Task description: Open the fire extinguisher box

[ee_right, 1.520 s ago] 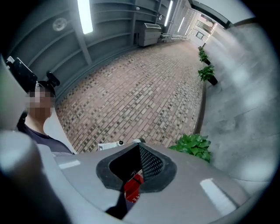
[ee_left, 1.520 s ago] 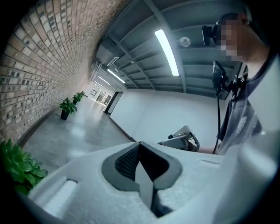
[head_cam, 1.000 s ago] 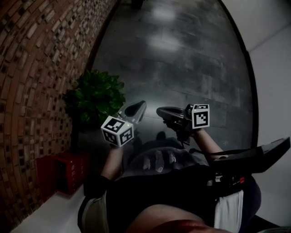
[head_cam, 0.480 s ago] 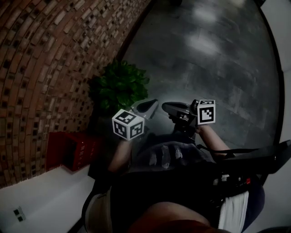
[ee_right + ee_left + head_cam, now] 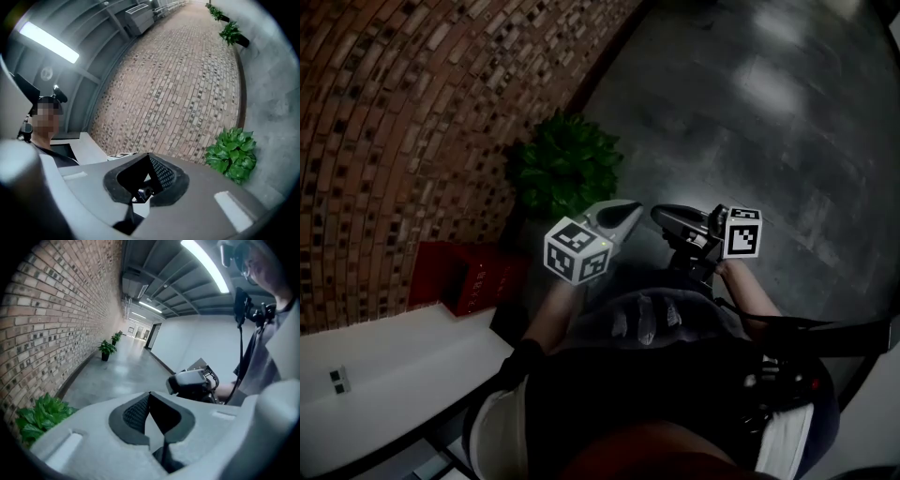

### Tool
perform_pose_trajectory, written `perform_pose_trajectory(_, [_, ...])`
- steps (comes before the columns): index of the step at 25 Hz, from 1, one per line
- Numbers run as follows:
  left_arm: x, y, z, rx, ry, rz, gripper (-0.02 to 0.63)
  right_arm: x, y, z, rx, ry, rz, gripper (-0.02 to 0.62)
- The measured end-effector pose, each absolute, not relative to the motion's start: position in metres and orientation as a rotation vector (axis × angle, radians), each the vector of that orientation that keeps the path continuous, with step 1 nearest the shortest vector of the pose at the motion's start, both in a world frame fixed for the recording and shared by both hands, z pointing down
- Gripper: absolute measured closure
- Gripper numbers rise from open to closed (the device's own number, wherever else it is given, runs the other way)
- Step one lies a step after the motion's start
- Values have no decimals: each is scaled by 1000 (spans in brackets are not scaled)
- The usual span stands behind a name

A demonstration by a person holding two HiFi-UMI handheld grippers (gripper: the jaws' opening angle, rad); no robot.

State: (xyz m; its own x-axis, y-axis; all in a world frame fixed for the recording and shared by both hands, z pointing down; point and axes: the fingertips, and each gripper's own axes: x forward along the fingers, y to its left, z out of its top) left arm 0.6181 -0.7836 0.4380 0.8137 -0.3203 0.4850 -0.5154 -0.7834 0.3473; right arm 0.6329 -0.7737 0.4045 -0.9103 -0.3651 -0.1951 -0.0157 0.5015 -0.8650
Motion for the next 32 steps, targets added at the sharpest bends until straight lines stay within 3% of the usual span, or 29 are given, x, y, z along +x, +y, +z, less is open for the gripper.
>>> perform_pose_trajectory(10, [694, -778, 433, 2582, -647, 610, 604, 705, -738, 406, -251, 2532, -1181, 595])
perform_pose_trajectory(21, [659, -796, 436, 2500, -741, 602, 604, 698, -767, 410, -308, 2569, -1197, 595])
perform_pose_trajectory(32, [679, -873, 437, 2581, -589, 467, 606, 719, -827, 419, -651, 2677, -1168, 595])
